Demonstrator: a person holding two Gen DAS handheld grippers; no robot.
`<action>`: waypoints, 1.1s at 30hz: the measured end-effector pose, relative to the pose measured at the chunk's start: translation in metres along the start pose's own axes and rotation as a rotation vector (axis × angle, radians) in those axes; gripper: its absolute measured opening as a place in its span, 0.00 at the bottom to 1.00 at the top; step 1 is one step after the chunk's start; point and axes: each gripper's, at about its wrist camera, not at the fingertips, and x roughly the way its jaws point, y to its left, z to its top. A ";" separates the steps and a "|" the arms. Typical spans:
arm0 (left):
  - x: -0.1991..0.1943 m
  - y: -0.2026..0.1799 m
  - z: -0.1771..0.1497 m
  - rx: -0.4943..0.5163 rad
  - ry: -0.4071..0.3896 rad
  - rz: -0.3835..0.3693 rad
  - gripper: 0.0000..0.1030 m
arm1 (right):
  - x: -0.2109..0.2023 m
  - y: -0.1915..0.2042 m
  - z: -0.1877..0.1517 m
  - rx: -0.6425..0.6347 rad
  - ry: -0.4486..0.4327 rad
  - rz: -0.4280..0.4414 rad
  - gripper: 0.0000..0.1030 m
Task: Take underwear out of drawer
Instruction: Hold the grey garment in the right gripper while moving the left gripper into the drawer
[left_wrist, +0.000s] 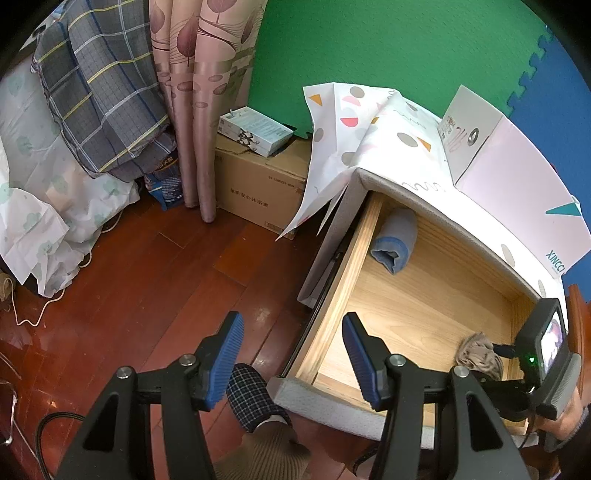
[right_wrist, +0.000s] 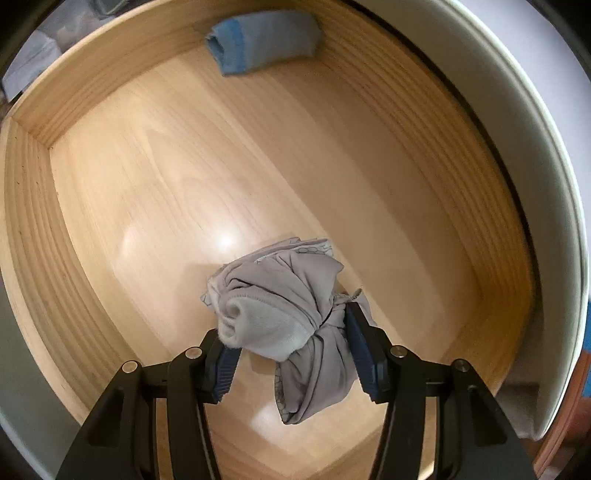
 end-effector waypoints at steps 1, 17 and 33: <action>0.000 0.000 0.000 0.000 -0.001 0.001 0.55 | 0.001 -0.004 -0.004 0.023 0.018 0.007 0.50; 0.000 -0.001 0.000 0.014 -0.008 0.015 0.55 | 0.010 -0.078 -0.030 0.377 0.197 0.088 0.49; 0.022 -0.032 -0.001 0.128 0.030 -0.039 0.55 | 0.017 -0.123 -0.061 0.639 0.283 0.114 0.49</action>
